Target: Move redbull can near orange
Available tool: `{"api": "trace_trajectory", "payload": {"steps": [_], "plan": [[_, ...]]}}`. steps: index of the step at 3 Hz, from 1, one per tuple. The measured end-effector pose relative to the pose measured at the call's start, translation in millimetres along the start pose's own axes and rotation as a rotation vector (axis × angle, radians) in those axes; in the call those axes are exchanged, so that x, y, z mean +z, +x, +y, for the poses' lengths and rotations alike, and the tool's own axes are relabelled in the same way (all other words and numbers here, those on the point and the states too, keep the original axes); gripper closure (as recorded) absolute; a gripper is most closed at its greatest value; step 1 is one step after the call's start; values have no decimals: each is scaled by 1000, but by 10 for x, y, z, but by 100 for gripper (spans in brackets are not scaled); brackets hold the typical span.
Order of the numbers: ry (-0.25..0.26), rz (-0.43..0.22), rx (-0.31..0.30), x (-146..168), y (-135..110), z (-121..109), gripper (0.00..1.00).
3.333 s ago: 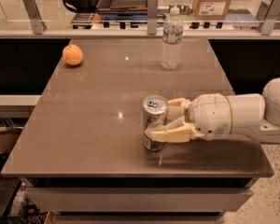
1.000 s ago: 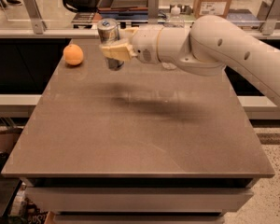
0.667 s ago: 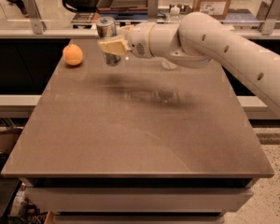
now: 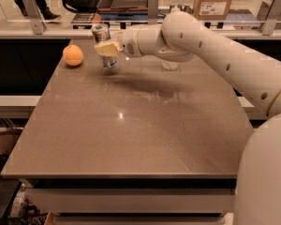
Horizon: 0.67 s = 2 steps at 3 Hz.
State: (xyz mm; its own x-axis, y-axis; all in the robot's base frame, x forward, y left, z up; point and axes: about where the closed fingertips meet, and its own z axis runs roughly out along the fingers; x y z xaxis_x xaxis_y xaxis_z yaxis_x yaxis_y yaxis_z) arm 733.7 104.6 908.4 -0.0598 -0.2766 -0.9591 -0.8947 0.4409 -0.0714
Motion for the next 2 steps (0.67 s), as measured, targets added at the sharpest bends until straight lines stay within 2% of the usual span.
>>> {"api": "trace_trajectory", "payload": {"steps": [1,2], "plan": [[-18,19,-10,177,27,55,100],[-39,1,-16,309,25,113,100]]}}
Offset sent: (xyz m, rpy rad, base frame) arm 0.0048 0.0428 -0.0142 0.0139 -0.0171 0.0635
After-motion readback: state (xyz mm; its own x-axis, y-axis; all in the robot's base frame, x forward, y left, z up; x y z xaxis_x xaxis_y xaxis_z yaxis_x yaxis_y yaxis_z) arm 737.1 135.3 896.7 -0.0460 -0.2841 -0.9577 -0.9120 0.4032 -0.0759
